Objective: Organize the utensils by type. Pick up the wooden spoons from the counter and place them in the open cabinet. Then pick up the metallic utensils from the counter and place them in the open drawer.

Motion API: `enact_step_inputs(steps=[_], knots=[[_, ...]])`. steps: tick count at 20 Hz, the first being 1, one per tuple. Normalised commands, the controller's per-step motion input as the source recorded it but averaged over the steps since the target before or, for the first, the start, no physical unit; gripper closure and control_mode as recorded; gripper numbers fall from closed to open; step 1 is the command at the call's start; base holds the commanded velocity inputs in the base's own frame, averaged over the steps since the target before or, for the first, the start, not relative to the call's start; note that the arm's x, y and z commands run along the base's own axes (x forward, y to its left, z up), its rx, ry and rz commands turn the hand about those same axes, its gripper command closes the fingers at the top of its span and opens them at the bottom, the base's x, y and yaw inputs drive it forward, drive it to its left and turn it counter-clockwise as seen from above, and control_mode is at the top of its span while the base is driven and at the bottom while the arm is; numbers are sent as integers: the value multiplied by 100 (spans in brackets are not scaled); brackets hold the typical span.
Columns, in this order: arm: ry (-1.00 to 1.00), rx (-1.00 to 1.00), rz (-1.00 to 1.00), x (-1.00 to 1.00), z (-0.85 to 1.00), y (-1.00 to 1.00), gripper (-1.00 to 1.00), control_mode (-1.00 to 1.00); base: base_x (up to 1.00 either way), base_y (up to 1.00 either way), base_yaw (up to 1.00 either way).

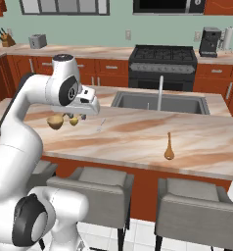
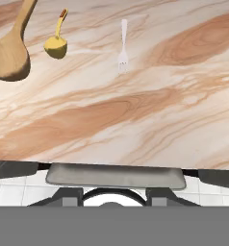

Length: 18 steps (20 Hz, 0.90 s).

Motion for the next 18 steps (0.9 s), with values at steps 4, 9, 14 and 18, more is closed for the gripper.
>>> enact_step_inputs(steps=[4,9,14,18], knots=[[0,-1,0,-2,-3,4,-100,-100,0,0,0],[0,-5,-1,13,-15,55,-100,-100,0,0,0],[2,-1,0,34,-13,86,-100,-100,0,0,0],[10,0,4,46,-11,77,-100,-100,0,0,0]])
